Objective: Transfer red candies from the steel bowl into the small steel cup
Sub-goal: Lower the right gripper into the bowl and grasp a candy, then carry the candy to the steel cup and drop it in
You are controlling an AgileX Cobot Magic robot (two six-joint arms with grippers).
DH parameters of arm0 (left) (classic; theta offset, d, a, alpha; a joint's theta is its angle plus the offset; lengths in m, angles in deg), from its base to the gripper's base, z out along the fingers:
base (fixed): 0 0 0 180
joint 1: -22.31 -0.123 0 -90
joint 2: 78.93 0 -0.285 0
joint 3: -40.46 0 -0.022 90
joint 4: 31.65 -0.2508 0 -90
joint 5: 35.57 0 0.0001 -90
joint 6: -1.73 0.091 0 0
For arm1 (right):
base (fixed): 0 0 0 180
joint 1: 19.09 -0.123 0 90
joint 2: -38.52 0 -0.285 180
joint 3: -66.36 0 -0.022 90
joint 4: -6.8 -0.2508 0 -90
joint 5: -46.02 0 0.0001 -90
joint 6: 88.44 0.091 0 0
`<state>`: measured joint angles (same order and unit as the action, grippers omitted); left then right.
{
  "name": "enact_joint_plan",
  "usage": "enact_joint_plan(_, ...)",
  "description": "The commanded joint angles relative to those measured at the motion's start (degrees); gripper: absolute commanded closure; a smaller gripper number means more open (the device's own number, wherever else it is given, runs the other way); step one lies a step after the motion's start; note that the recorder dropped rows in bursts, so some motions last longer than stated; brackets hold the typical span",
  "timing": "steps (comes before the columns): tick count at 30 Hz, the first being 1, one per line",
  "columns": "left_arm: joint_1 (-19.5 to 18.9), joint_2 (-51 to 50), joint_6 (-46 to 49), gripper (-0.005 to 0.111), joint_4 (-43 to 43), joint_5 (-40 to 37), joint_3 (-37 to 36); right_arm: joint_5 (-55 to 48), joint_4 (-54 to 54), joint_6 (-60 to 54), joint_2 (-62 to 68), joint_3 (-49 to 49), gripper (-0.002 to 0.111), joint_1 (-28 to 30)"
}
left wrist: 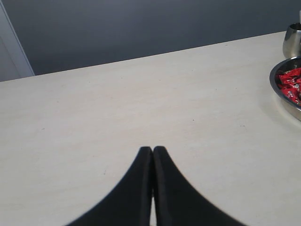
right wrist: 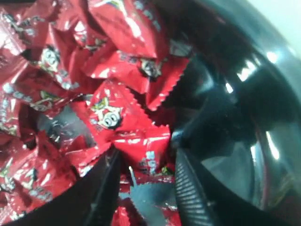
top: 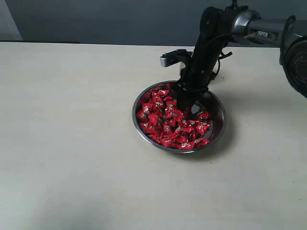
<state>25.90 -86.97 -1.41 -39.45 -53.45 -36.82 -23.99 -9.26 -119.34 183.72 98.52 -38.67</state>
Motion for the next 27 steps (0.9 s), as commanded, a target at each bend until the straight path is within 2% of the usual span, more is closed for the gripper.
enact_joint_plan(1,0.6,0.25,-0.32,0.106,0.02,0.2,0.06,0.04,2.44,-0.45,0.73,-0.11,0.073,-0.56)
enact_joint_plan(8,0.6,0.25,-0.32,0.106,0.02,0.2,0.06,0.04,2.67,-0.34,0.0,0.09,0.109,-0.56)
enact_joint_plan(18,0.6,0.25,-0.32,0.106,0.02,0.2,0.06,1.73,2.82,-0.34,-5.44,0.09,0.109,-0.46)
enact_joint_plan(27,0.6,0.25,-0.32,0.106,0.02,0.2,0.06,17.45,8.89,5.21,-9.99,0.09,0.109,-0.46)
